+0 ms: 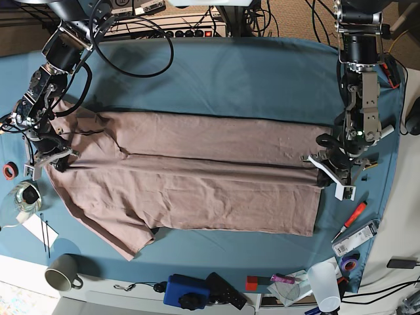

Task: Fold the T-shirt properly
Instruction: 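Fold the collar edge over onto the shirt body with both grippers, then open both grippers and raise them off the folded shirt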

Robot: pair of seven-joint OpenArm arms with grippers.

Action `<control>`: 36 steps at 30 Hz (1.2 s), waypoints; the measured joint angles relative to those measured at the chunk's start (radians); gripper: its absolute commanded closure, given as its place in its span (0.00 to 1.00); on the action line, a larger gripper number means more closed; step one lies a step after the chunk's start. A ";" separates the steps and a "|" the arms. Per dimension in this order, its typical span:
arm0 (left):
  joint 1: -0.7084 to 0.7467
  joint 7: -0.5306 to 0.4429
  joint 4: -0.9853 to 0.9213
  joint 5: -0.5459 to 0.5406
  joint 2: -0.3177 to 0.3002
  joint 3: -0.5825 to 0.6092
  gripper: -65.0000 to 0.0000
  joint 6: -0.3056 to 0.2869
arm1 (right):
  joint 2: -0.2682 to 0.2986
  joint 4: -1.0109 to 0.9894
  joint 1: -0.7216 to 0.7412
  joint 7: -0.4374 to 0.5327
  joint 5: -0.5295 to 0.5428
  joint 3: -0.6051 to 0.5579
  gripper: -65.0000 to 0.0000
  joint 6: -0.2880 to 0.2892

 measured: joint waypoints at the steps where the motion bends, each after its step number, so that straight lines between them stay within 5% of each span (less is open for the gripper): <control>1: 0.000 0.000 0.000 0.001 0.000 0.000 0.69 0.000 | 0.000 0.000 0.000 -0.003 0.000 0.000 1.00 0.000; 3: 0.000 0.000 0.000 0.003 -0.001 0.000 0.61 0.007 | 0.000 0.000 0.000 -0.003 0.000 0.000 0.94 0.000; 8: 0.000 0.001 0.000 0.069 -0.003 0.000 0.60 0.007 | 0.006 0.000 0.000 -0.063 0.045 0.000 0.67 0.024; 12: 0.000 0.057 0.025 0.090 -0.002 0.000 0.60 0.007 | 0.034 0.022 0.000 -0.163 0.150 0.000 0.67 0.022; 16: -0.002 0.096 0.098 0.089 -0.003 0.000 0.60 0.006 | 0.077 0.100 0.000 -0.164 0.217 0.003 0.67 0.019; 24: 0.011 0.385 0.306 0.088 -0.003 0.000 0.60 0.034 | 0.099 0.210 0.002 -0.324 0.313 0.048 0.67 0.023; 31: 0.212 0.419 0.521 0.125 -0.003 -0.006 0.60 0.037 | 0.099 0.217 -0.053 -0.370 0.351 0.209 0.67 0.022; 36: 0.391 0.415 0.700 0.190 -0.003 -0.069 0.60 0.089 | 0.099 0.217 -0.121 -0.455 0.512 0.349 0.67 0.074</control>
